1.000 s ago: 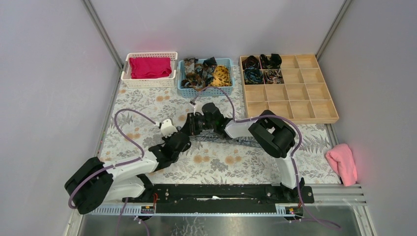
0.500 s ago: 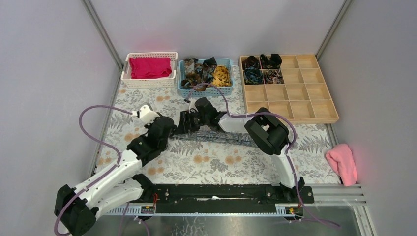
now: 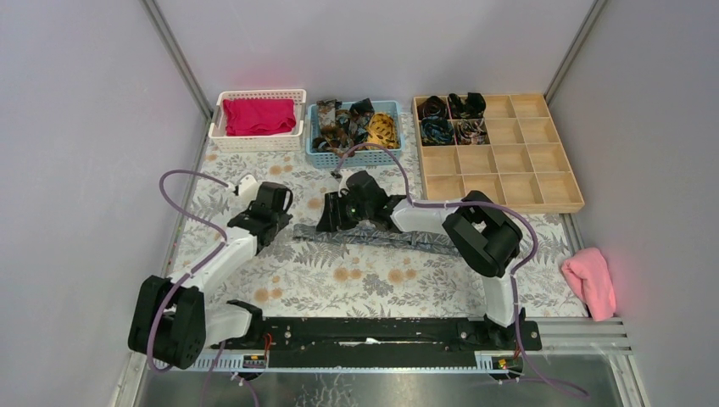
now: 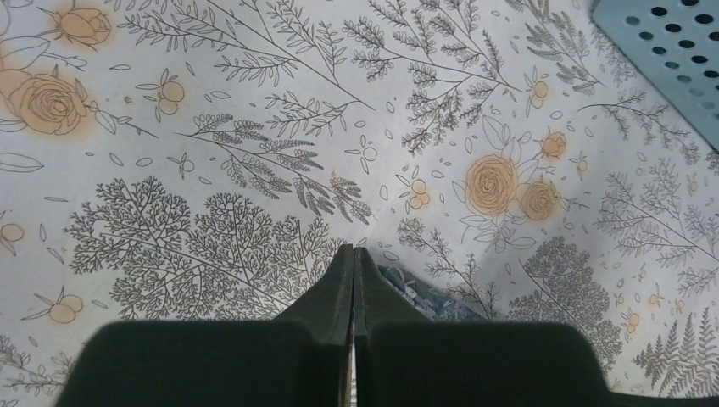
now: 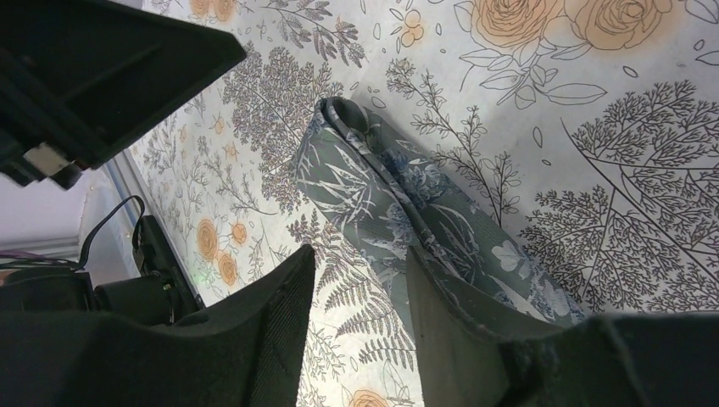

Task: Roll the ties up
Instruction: Roll the tie at the center of the board.

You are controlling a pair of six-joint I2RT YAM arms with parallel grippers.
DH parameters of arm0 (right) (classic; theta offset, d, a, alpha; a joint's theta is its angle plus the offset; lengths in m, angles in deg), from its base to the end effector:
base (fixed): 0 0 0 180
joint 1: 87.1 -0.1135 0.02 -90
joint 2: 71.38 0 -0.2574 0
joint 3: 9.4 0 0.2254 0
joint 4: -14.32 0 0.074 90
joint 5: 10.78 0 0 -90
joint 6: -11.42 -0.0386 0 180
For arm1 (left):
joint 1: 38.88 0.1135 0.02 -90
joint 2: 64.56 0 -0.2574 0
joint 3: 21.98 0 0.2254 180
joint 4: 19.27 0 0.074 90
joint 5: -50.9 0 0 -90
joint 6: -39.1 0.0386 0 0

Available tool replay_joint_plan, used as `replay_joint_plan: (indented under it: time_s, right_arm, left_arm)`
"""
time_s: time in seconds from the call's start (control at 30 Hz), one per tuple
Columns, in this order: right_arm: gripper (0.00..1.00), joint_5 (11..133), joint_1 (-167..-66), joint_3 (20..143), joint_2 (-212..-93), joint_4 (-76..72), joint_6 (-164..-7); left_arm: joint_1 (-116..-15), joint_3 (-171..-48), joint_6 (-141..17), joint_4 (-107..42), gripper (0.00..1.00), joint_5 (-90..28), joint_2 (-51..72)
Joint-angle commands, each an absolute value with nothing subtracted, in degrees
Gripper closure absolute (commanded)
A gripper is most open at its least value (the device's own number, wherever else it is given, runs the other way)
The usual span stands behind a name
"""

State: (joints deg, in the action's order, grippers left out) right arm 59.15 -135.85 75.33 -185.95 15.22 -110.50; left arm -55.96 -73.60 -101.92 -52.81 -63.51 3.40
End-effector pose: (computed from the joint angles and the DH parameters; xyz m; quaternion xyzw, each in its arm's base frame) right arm 0.2663 0.3238 0.1821 -0.2117 0.8261 0.4382 0.2842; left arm 0.2055 -0.0464 0.2052 -0.3373 0.8570 -0.0232 0.3890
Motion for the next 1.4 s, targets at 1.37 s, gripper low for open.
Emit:
replay_joint_plan:
  time_s: [1.37]
  right_arm:
    - [0.78,70.1,-138.3,79.6,-189.8,2.6,-101.7]
  left_arm:
    - [-47.8,-71.7,-97.2,-39.1,1.0,-47.1,19.8]
